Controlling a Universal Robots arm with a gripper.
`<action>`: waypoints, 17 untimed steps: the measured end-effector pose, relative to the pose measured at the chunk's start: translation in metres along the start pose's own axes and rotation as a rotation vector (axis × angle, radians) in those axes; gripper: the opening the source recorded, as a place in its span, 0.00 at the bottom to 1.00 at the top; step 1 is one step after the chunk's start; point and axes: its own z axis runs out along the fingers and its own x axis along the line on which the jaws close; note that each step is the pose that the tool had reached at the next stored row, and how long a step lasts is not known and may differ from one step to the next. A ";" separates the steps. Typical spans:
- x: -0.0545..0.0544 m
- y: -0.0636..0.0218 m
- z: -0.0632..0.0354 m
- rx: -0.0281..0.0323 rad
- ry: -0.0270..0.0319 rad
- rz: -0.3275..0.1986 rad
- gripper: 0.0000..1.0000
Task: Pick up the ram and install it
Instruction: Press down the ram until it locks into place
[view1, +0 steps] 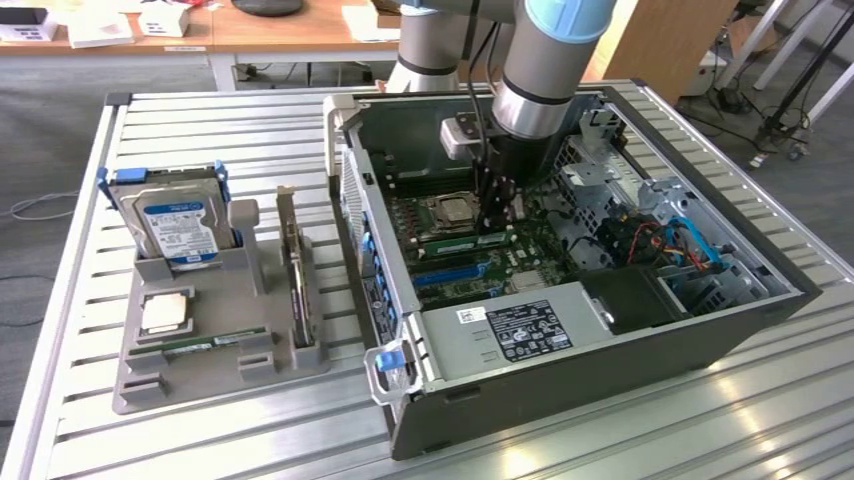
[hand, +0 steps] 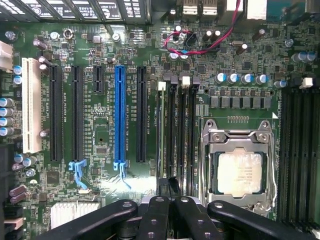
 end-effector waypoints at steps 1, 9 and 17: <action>0.000 0.0000 -0.0018 0.0000 0.0001 0.000 0.11; 0.000 0.0004 -0.0196 -0.0002 0.0004 0.000 0.11; -0.001 0.0006 -0.0300 -0.0002 0.0004 0.000 0.11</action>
